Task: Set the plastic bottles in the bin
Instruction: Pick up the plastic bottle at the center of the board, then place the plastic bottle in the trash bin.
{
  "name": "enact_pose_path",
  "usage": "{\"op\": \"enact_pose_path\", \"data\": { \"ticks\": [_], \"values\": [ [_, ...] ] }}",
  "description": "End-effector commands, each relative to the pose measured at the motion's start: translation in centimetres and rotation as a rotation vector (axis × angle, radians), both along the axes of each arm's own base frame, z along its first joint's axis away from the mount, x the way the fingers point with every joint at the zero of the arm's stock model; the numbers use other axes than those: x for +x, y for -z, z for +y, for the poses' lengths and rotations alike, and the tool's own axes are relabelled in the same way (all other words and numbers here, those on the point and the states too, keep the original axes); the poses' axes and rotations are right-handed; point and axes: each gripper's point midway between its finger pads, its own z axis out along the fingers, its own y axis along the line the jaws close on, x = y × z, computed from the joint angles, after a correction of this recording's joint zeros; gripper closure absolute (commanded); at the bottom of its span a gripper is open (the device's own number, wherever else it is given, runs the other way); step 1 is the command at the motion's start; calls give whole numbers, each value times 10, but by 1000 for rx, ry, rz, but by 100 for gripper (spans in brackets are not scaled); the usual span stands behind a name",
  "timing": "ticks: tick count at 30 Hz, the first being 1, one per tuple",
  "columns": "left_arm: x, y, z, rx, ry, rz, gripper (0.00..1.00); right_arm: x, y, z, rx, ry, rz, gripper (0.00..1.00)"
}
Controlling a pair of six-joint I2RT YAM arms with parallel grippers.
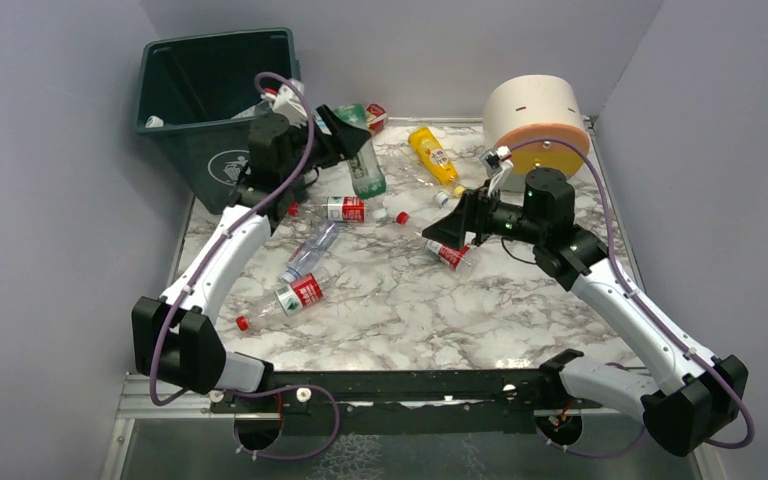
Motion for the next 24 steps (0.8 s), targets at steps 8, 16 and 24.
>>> {"op": "enact_pose_path", "data": {
  "ticks": [8, 16, 24],
  "values": [
    [39, -127, 78, -35, -75, -238, 34, -7, 2, -7, -32, 15, -15, 13],
    [56, -180, 156, -116, -196, -346, 34, -11, 14, -4, -27, -8, 16, 13],
    [57, -204, 242, -214, -337, -435, 34, -13, 21, -4, -33, -19, 28, 13]
  ]
}}
